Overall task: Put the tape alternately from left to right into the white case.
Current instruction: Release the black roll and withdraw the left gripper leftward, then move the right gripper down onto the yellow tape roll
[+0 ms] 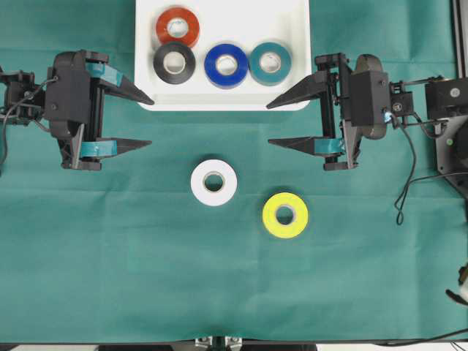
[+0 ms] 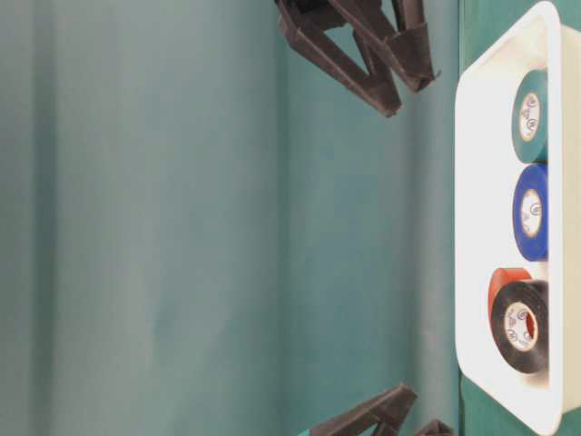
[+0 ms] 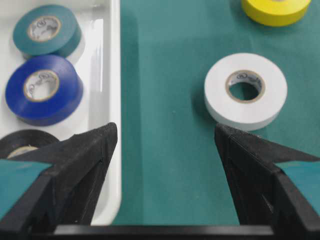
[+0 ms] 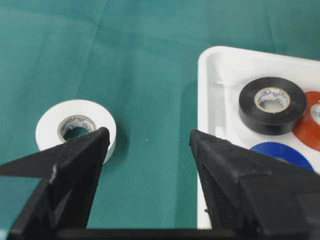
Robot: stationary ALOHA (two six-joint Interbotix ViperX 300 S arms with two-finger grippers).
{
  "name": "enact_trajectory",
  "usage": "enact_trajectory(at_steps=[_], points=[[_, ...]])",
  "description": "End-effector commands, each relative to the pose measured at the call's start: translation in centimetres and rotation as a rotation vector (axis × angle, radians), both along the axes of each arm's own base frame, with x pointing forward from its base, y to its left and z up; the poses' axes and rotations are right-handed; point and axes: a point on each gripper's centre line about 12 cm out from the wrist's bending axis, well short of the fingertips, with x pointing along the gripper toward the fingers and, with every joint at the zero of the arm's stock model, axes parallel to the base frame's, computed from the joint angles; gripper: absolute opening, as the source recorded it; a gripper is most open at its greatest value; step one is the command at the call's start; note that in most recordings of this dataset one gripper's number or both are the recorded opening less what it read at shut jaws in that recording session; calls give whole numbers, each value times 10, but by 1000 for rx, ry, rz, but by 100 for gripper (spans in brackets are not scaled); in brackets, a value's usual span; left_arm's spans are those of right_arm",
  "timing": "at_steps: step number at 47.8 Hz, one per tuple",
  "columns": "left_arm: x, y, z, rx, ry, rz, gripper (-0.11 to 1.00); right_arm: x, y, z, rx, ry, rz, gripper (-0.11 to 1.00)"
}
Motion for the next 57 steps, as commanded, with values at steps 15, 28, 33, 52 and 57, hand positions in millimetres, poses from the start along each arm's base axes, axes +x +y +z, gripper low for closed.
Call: enact_trajectory(at_steps=[15, 28, 33, 52, 57], points=[[-3, -4, 0, -52, -7, 15, 89, 20, 18, 8, -1, -18, 60, 73], [-3, -4, 0, -52, -7, 14, 89, 19, 36, -2, 19, 77, 90, 73], [-3, -4, 0, -52, -7, 14, 89, 17, 43, -6, 38, 125, 92, 73], [-3, -4, -2, -52, 1, 14, 89, 8, 69, -19, 110, 276, 95, 73], [-3, -4, -2, -52, 1, 14, 89, 7, 75, -25, 122, 301, 103, 73]])
